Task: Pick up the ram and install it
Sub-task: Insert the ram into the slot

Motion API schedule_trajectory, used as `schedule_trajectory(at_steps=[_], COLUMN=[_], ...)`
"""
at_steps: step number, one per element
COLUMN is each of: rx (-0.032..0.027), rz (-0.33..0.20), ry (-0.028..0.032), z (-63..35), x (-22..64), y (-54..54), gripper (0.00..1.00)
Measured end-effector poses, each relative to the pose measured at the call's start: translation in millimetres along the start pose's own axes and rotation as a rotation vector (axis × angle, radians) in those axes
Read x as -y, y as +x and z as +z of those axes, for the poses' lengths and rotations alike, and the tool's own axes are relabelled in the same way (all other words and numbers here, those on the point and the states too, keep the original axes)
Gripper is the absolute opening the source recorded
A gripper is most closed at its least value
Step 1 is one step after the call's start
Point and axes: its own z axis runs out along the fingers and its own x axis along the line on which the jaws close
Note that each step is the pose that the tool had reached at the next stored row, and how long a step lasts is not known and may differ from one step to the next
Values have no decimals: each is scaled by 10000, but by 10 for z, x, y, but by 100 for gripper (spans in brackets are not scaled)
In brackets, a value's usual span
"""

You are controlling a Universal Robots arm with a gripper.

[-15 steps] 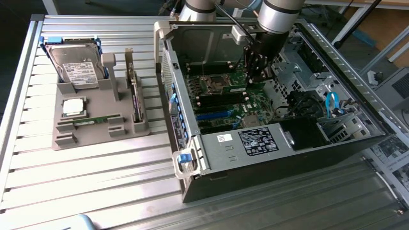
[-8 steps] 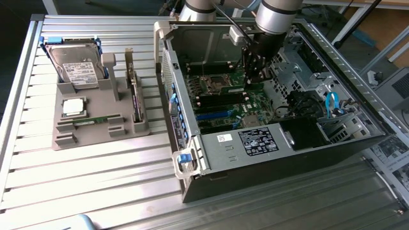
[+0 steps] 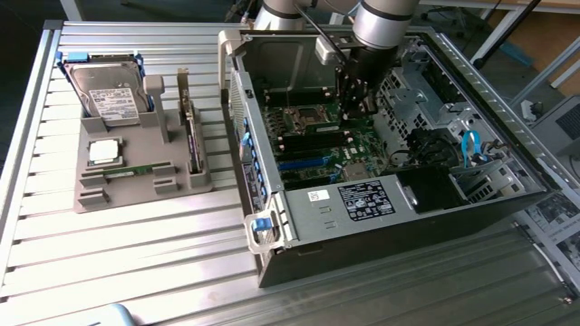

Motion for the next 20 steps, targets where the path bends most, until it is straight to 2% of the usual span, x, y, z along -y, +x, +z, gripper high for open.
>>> schedule_trajectory(at_steps=[8, 16, 20], rx=[1, -2, -2], rz=[-1, 143, 143], ry=[0, -12, -12], z=[24, 81, 83], x=[-163, -207, -244], y=[25, 119, 119], gripper=[12, 12, 12])
